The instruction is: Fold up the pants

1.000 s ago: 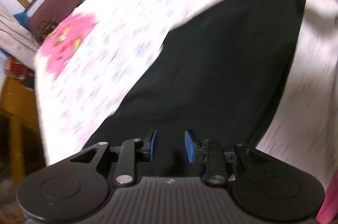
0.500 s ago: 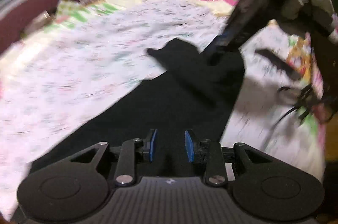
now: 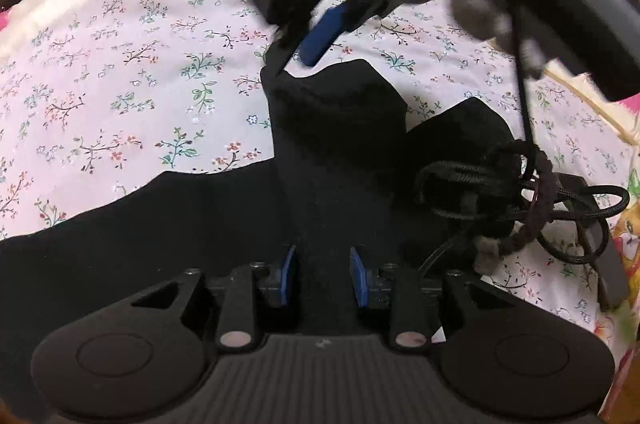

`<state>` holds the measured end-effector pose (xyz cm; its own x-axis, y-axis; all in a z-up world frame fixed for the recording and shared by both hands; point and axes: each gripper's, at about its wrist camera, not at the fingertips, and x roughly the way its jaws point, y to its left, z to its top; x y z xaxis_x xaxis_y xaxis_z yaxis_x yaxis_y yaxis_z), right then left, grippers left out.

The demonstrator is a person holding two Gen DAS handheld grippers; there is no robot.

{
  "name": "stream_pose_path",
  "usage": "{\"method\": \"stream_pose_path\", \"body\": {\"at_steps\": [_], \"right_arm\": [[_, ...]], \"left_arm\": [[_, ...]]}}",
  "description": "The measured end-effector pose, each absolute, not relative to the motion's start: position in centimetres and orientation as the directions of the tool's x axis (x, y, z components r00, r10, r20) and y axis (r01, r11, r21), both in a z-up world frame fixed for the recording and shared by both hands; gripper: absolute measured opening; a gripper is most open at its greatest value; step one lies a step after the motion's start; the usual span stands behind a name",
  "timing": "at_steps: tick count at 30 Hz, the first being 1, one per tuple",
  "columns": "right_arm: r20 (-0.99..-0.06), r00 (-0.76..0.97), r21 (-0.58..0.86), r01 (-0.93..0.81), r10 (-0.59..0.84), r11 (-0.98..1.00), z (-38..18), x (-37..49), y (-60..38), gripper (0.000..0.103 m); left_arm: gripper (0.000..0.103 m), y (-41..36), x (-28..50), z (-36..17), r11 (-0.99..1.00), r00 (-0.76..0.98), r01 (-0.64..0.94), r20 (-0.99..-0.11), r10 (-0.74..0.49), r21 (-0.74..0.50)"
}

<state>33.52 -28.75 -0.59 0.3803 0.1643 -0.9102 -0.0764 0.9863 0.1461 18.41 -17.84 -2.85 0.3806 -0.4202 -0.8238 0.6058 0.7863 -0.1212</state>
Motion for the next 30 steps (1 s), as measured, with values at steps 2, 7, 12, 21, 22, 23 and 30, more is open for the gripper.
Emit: {"method": "stream_pose_path", "body": {"at_steps": [2,7,12,21,22,23,30], "right_arm": [[-0.921,0.351,0.16,-0.061,0.171,0.985,-1.7,34.0,-28.0,0.017],[-0.944,0.305,0.119,-0.047,0.127,0.992,-3.6,34.9,-26.7,0.017],[-0.964,0.257,0.059,-0.066,0.075,0.996,-5.1,35.4,-26.7,0.0],[-0.945,0.316,0.067,-0.051,0.08,0.996,-1.4,31.7,-30.7,0.0],[-0.944,0.321,0.077,-0.029,0.082,0.997,-0.9,31.1,-31.5,0.0],[-0.943,0.324,0.083,-0.005,0.08,0.997,-0.7,30.5,-32.3,0.0],[-0.944,0.328,0.112,0.178,0.049,0.978,0.5,24.1,-37.6,0.0]], "left_arm": [[0.039,-18.4,18.1,-2.9,0.777,0.393,0.624,-0.823,-0.41,-0.089],[0.039,-18.2,18.2,-3.0,0.787,0.4,0.61,-0.82,-0.409,-0.095],[0.024,-18.1,18.2,-3.3,0.77,0.363,0.622,-0.818,-0.446,-0.143],[0.019,-15.8,18.4,-2.4,0.738,0.348,0.639,-0.776,-0.527,-0.215],[0.019,-16.0,18.2,-2.4,0.725,0.342,0.656,-0.773,-0.535,-0.211],[0.018,-16.2,18.0,-2.3,0.708,0.331,0.672,-0.766,-0.552,-0.219],[0.018,-18.4,15.4,-1.8,0.58,0.271,0.798,-0.761,-0.59,-0.166]]}}
